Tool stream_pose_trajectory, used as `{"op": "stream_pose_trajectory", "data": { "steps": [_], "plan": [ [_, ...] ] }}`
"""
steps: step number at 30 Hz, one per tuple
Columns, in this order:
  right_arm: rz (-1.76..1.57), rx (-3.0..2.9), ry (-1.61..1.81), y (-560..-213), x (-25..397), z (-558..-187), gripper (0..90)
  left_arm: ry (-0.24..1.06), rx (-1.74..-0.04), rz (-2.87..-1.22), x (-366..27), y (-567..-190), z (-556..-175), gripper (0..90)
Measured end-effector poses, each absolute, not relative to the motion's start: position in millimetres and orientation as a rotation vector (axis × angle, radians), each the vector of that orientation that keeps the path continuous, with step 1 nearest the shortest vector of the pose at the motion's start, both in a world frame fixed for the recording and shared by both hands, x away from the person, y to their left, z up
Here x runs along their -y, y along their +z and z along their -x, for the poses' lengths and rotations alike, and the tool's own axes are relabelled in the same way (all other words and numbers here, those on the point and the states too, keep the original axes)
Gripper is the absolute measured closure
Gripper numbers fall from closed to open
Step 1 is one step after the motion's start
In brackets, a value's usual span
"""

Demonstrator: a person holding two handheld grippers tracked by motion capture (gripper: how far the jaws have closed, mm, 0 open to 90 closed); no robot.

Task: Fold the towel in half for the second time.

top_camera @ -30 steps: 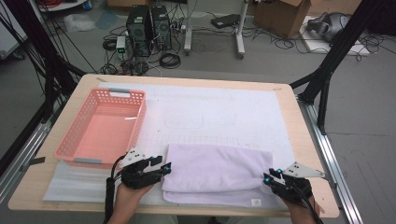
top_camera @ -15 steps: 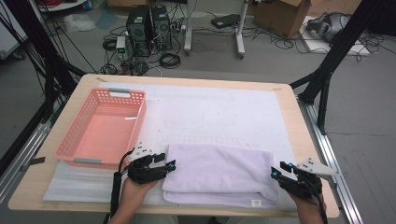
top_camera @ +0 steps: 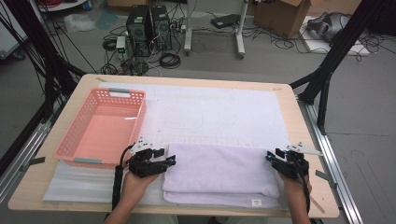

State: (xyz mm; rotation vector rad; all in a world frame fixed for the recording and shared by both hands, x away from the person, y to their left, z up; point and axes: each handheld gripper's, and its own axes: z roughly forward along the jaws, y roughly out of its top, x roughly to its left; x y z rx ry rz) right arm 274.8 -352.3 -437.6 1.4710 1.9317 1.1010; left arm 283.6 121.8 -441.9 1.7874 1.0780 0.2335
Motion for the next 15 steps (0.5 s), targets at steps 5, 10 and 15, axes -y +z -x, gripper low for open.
{"op": "stream_pose_trajectory", "data": {
  "steps": [5,10,15],
  "plan": [
    [-1.456,-2.030,1.137,-434,356,-267,47.9,0.233,-1.120,-1.803,-116,-445,-295,37.0],
    [-1.458,-2.188,1.077,-446,350,-263,44.4,0.217,-1.154,-1.847,-109,-452,-305,35.8],
    [-1.453,-2.152,1.078,-448,350,-260,49.6,0.236,-1.119,-1.882,-102,-452,-302,45.7]
  ]
}}
